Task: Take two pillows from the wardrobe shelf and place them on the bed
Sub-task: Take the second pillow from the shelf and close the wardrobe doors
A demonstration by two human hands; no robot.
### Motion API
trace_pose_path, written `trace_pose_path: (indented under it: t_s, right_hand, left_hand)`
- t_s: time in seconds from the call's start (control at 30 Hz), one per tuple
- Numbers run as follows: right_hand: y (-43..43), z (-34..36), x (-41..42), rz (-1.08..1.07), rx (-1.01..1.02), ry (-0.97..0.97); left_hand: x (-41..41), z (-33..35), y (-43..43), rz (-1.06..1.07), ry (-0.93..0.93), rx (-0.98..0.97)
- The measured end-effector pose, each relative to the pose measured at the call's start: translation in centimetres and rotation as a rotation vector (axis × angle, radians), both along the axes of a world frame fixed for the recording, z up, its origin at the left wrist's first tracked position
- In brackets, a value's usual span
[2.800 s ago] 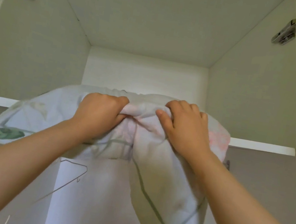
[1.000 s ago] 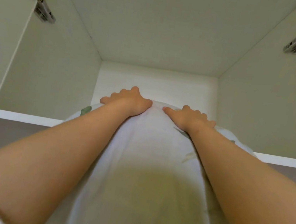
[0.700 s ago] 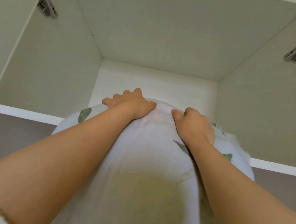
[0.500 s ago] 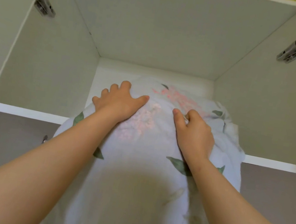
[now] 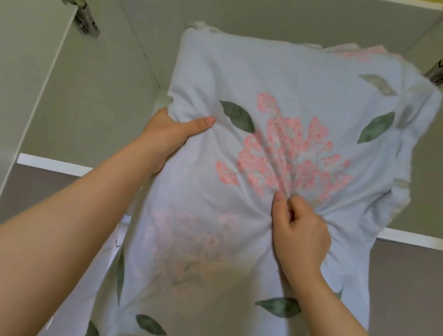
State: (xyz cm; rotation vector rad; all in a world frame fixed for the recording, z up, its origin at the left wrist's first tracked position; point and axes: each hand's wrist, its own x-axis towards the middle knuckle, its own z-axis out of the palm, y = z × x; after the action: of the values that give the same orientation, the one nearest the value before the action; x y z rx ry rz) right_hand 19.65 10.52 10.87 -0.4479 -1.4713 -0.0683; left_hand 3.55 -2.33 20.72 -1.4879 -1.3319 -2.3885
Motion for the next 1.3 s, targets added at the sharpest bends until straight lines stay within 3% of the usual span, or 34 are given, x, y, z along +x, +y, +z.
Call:
trace_pose_path:
  t_s: [0.13,0.23,0.5,0.6,0.77,0.97,1.2,1.3]
  right_hand:
    - [-1.5,1.4,0.7,0.042,-0.007,0.098]
    - [-3.6,3.9,1.3,-0.019,0.120,0.148]
    - [-3.5,8.8,3.2,-0.186,-0.197,-0.366]
    - [-3.2,8.6,3.8,0.081,-0.425,-0.541]
    - [-3.5,7.6,4.4,0.525,-0.650,-0.579]
    - [-4.8,4.9,3.8,0.715,-0.559,-0.462]
    - [-7.3,0.0,0.8,0.814,-0.587,-0.523]
    - [-8.0,-2.3,-0.8,0.843,-0.628,-0.568]
  left_hand:
    - [0.9,-2.4,-0.1,0.027,-0.057,0.093]
    - [1.6,-4.4,0.0,0.030,-0.069,0.133]
    - [4.2,-8.2,-0.6,0.130,0.065,0.103]
    - [4.6,-9.0,-1.1,0.136,0.085,0.092]
    - [5.3,-10.4,-2.2,0.169,0.090,0.058]
    - [5.4,-13.9,-4.9,0.213,0.119,-0.031]
    - [2.9,-19.9,-8.2,0.462,0.056,-0.374]
    - [2.0,-21.9,-9.0,0.449,-0.022,-0.449]
